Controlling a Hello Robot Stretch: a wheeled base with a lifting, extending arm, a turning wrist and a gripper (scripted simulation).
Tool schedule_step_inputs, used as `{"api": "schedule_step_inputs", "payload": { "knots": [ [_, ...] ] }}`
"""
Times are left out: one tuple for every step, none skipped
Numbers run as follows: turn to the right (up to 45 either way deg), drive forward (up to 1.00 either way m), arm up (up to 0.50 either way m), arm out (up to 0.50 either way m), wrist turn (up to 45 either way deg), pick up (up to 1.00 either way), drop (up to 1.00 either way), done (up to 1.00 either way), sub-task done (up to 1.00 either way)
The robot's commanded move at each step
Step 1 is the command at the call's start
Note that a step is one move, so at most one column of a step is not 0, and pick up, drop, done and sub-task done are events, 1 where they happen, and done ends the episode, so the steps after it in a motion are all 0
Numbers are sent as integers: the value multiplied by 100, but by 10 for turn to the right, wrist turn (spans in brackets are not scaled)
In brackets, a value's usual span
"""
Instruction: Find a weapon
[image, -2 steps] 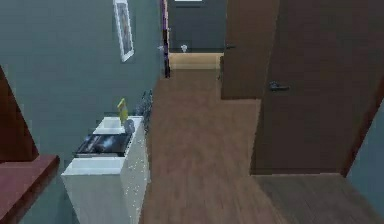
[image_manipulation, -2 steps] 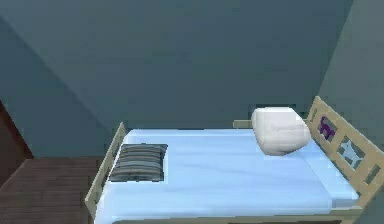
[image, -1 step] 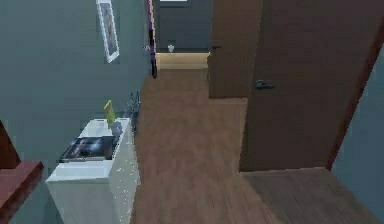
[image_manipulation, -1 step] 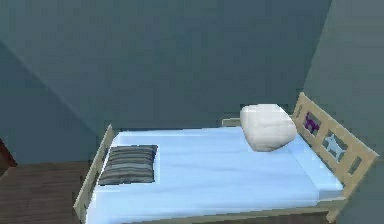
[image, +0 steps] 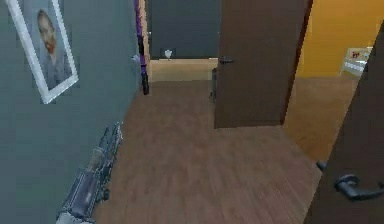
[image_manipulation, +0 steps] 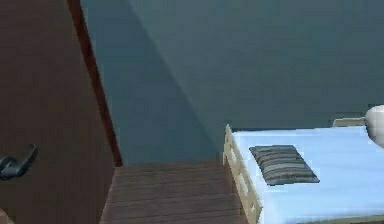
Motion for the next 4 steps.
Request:
{"api": "schedule_step_inputs", "payload": {
  "knots": [
    [60, 0, 0, 0, 0, 0, 0, 0, 0],
    [0, 15, 0, 0, 0, 0, 0, 0, 0],
    [-390, 0, 0, 0, 0, 0, 0, 0, 0],
    [0, 0, 0, 0, 0, 0, 0, 100, 0]
  ]
}}
